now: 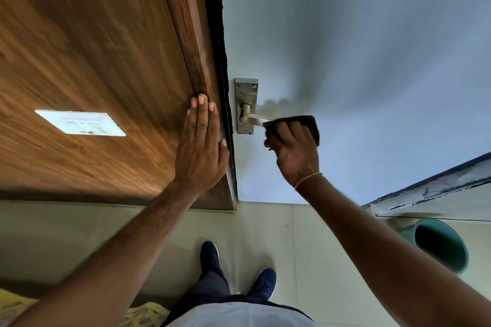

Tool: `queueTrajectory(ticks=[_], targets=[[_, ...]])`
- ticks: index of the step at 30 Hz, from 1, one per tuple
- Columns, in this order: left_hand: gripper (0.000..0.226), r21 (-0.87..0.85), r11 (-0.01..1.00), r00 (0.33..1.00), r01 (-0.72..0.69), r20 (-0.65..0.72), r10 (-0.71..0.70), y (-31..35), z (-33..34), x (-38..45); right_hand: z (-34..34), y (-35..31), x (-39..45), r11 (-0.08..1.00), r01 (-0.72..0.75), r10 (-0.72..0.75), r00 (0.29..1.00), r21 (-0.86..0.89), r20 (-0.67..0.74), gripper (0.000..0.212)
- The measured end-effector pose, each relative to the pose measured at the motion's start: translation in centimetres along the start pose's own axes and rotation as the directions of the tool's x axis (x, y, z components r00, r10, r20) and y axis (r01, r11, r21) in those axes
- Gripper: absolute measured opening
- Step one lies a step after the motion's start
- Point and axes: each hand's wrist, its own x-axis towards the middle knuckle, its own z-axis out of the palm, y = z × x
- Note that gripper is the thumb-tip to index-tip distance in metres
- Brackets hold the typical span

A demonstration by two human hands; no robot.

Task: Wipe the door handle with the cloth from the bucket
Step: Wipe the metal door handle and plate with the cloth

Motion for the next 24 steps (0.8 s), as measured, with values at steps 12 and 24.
queueTrajectory(ticks=[12, 24], targets=[[0.081, 0.003, 0.999, 0.999, 0.032, 0.009, -0.032, 0.2, 0.2, 0.1, 1.4, 2.8, -4.5, 0.684, -0.700, 0.673, 0.714, 0.205, 0.193, 0.029], [0.078, 0.000, 1.000, 1.000, 0.010, 0.014, -0.010, 0.2, -0.4, 0.0, -0.4, -3.6, -0.2, -0.956, -0.081, 0.261, 0.206, 0.282, 0.943, 0.044]])
